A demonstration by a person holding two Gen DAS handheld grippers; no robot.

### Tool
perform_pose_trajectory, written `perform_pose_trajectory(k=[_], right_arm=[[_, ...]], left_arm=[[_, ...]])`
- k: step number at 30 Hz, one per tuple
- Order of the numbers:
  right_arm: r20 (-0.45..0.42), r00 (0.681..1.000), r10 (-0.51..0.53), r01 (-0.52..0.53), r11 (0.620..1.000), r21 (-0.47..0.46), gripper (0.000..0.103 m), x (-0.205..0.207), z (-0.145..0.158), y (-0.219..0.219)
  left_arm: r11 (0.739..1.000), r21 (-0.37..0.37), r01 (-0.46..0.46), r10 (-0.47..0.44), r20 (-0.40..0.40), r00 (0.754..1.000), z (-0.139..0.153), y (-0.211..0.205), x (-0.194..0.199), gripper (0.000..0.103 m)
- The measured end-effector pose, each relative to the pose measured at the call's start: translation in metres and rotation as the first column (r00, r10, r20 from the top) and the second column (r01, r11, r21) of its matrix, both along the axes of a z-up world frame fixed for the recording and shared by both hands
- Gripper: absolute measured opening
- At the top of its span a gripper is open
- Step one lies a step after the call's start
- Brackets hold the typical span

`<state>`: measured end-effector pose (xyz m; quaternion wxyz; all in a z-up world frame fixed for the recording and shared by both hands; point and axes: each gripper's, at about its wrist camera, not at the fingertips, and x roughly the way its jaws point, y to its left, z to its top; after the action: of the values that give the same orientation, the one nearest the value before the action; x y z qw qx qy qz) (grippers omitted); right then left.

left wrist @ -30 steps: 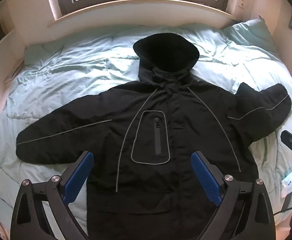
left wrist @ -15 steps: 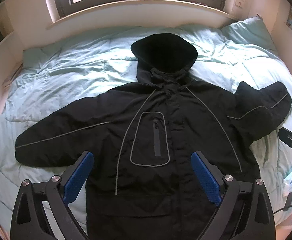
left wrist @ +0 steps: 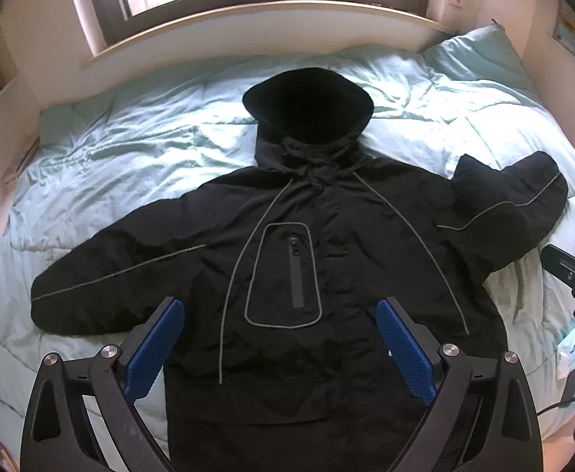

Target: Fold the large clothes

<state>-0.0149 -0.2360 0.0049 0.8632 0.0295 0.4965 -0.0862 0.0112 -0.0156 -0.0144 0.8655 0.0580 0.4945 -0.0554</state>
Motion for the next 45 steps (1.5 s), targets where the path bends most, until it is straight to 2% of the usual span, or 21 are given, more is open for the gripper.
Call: perform_pose_trajectory(k=[9,16,21,28,35,37,41,45], right_arm=[[-0.004,0.999,-0.051,0.051,0.999,0.021,0.103,-0.001,-0.001,-0.023],[-0.011,0.995,-0.102,0.103,0.994,0.022,0.103,0.002,-0.005,-0.045],[-0.02,0.991,-0.132,0.132,0.991,0.012,0.103,0.006,-0.008,-0.059],[-0.018,0.985,-0.169,0.169,0.986,-0.003,0.103,0.011,-0.01,-0.078],[0.008,0.981,-0.193,0.193,0.981,0.005,0.103,0.014,-0.014,-0.104],[0.02,0.979,-0.203,0.202,0.979,0.019,0.103,0.014,-0.016,-0.115],[0.037,0.969,-0.244,0.242,0.969,0.055,0.103,0.014,-0.024,-0.153],[0.077,0.944,-0.32,0.314,0.946,0.074,0.103,0.018,-0.038,-0.217]], left_arm=[[0.999,0.014,0.05,-0.05,0.012,0.999,0.007,-0.028,0.005,0.098],[0.998,0.064,0.023,-0.025,0.039,0.999,0.017,-0.047,0.02,0.098],[0.998,0.062,0.024,-0.027,0.051,0.998,0.022,-0.054,0.026,0.098],[0.997,0.077,0.024,-0.029,0.063,0.998,0.022,-0.062,0.035,0.098],[0.996,0.068,0.058,-0.061,0.042,0.997,0.012,-0.08,0.05,0.098],[0.995,0.059,0.077,-0.079,0.034,0.996,0.006,-0.091,0.057,0.098],[0.987,-0.012,0.157,-0.157,0.002,0.988,-0.012,-0.125,0.075,0.098],[0.969,-0.084,0.233,-0.239,-0.07,0.968,-0.046,-0.169,0.102,0.098]])
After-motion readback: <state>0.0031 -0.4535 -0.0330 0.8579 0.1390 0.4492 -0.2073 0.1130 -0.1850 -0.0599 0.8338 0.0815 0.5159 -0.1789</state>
